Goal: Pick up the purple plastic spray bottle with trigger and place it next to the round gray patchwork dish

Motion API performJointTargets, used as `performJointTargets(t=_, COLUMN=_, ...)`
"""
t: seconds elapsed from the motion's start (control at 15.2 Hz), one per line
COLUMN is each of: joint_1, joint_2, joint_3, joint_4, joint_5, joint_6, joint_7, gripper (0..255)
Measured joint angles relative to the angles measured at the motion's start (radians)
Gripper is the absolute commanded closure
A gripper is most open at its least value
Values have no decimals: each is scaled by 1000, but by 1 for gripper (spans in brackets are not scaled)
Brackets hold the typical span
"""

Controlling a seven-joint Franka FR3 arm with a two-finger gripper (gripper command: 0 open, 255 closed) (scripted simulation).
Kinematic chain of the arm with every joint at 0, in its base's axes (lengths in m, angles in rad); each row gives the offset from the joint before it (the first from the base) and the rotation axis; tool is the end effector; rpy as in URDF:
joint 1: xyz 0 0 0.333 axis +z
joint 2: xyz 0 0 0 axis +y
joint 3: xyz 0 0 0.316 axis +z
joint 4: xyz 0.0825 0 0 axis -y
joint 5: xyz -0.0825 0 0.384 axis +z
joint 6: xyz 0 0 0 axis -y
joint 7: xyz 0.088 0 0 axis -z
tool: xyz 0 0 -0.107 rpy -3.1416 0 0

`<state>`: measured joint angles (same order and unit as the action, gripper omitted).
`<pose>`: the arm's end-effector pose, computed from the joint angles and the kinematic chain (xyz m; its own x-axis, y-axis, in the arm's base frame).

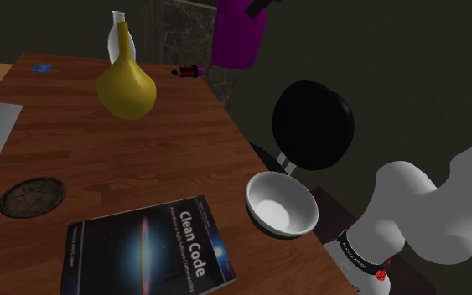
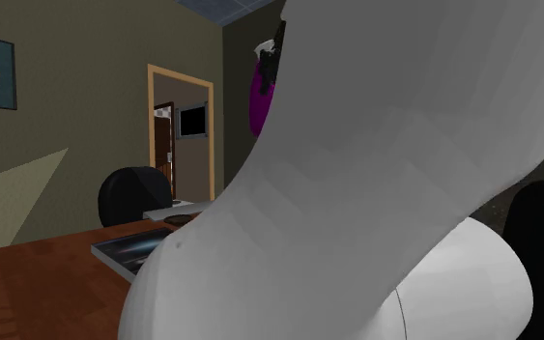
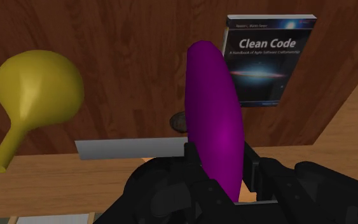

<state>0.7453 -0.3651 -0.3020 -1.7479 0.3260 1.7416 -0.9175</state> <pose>0.4104 0.1884 0.7398 0.1764 0.8334 0.5238 0.9780 -0.2087 0.0026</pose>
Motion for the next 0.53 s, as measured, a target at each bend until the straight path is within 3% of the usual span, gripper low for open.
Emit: performJointTargets(t=0.53, joint_1=44, joint_2=285, joint_3=12, joint_4=267, joint_5=68, joint_6=26, joint_7=45, gripper=255)
